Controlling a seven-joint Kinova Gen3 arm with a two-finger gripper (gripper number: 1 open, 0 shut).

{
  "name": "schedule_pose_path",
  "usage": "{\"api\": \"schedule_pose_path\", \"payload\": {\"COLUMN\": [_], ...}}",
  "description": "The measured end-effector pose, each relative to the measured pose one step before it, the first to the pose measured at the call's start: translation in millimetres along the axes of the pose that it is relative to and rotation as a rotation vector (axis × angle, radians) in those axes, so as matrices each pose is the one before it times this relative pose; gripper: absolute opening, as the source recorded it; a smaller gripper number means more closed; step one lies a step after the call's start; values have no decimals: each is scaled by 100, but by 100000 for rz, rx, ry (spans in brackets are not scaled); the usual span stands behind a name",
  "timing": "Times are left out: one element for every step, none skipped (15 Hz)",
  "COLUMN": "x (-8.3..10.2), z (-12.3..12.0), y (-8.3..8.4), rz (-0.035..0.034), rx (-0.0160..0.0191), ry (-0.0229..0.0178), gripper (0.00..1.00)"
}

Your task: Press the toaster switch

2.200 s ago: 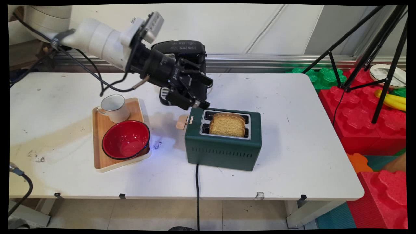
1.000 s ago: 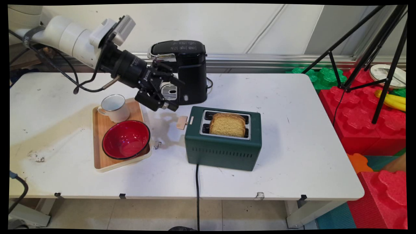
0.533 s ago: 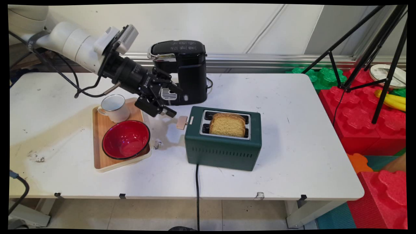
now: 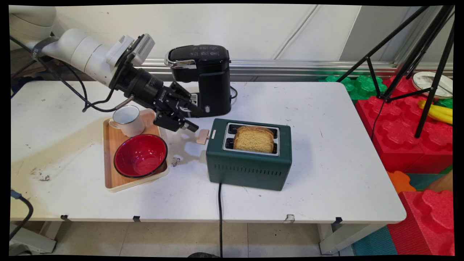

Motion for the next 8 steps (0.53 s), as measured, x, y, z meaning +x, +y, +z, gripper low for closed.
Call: {"api": "schedule_pose_path", "payload": {"x": [-63, -58, -46, -72, -44, -50, -43, -41], "z": [37, 52, 65, 137, 103, 116, 104, 190], "y": [22, 42, 35, 83, 59, 87, 87, 121], "rz": [-55, -76, -82, 96, 98, 105, 38, 101], "rx": [-87, -116, -136, -285, -220, -283, -153, -310], "ry": [-226, -222, -181, -405, -299, -324, -272, -437], "gripper": [0, 0, 0, 0, 0, 0, 0, 0]}}
